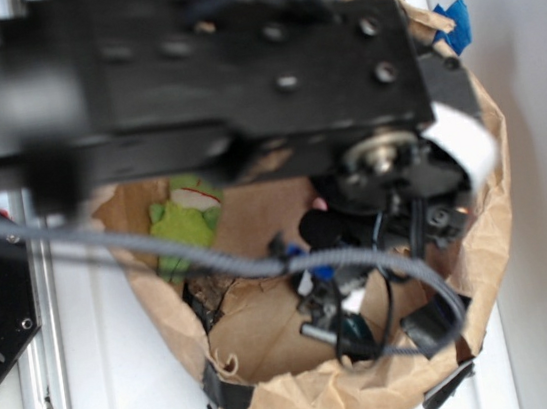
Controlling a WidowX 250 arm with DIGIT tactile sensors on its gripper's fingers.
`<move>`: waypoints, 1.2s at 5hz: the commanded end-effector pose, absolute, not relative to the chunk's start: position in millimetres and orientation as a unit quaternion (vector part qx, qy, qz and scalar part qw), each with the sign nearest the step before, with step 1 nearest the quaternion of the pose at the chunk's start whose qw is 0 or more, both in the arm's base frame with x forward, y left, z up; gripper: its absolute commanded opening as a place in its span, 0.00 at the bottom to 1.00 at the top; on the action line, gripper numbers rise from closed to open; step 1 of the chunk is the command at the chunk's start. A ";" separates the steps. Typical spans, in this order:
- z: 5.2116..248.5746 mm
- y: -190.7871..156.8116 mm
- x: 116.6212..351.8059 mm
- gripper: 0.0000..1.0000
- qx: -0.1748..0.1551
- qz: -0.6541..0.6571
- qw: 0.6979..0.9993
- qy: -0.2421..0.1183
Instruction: Grab the plastic pickle.
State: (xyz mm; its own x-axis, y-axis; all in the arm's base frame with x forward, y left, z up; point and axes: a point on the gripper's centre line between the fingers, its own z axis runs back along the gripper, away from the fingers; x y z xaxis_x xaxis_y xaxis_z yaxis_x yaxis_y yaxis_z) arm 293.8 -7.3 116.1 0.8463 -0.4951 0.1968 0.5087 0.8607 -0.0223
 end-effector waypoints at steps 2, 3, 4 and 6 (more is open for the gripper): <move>128.8 -5.9 297.6 1.00 -0.029 -0.256 0.959 -0.117; 128.8 -5.9 297.6 1.00 -0.029 -0.256 0.959 -0.117; 90.9 -1.4 302.4 1.00 -0.002 -0.286 0.953 -0.100; 79.8 -16.3 287.9 1.00 -0.038 -0.352 0.932 -0.074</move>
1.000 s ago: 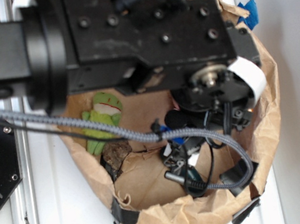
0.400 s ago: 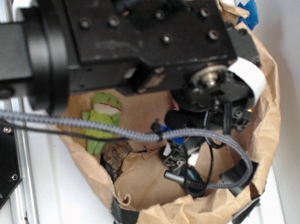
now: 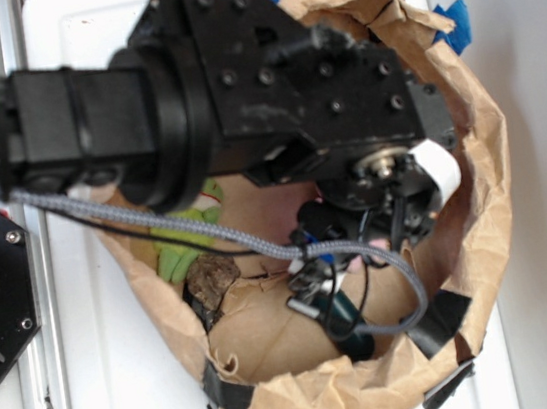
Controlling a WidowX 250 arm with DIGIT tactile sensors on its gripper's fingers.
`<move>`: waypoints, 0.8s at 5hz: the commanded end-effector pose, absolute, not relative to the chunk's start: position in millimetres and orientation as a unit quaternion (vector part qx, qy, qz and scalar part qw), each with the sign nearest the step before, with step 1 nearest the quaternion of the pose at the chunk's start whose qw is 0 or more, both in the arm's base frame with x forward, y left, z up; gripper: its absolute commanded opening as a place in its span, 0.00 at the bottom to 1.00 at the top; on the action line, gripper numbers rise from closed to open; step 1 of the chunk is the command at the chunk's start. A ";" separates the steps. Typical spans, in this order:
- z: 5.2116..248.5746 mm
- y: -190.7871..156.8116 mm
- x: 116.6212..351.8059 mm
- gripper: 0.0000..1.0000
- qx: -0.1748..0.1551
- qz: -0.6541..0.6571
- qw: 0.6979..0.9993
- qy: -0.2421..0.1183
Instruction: Grab the plastic pickle.
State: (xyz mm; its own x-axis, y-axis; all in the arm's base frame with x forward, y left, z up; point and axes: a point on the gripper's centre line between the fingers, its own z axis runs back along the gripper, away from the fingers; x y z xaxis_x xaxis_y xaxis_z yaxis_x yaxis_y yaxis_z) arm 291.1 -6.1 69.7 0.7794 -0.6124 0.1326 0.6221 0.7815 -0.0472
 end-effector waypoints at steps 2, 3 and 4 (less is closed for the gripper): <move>79.2 -44.1 269.3 1.00 -0.027 -0.395 0.914 -0.088; 80.1 -52.1 265.5 1.00 -0.025 -0.410 0.905 -0.113; 78.7 -54.8 272.5 1.00 -0.031 -0.415 0.899 -0.136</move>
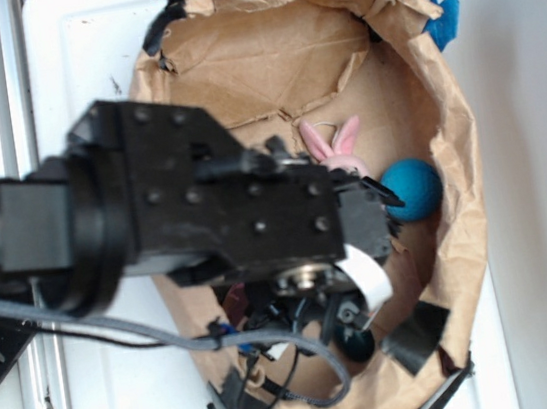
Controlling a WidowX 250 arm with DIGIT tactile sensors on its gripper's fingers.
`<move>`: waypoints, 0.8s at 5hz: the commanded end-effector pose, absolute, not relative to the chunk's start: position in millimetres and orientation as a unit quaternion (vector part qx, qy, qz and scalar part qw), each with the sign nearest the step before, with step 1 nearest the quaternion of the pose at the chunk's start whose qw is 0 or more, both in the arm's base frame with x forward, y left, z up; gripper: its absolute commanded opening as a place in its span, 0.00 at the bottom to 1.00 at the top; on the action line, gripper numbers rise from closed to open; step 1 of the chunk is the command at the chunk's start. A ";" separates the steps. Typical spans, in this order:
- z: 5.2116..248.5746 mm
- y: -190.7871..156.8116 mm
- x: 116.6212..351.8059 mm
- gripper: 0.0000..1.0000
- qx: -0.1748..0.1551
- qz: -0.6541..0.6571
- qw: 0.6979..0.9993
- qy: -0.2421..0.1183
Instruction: Grab the plastic pickle.
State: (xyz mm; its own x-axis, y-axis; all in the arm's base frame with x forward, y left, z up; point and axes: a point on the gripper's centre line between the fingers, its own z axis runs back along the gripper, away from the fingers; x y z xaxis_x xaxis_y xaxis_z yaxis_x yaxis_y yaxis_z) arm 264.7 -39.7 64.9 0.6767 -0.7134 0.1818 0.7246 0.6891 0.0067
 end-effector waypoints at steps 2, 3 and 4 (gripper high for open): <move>75.7 -61.1 290.0 1.00 -0.052 -0.421 0.896 -0.133; 67.5 -68.5 291.8 1.00 -0.073 -0.437 0.888 -0.122; 51.9 -75.2 283.3 1.00 -0.067 -0.467 0.874 -0.112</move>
State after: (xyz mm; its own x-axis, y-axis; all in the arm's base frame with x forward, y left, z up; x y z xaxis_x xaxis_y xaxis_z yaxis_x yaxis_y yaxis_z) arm 285.4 -61.2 43.6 0.5776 -0.7810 0.2375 0.8090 0.5865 -0.0385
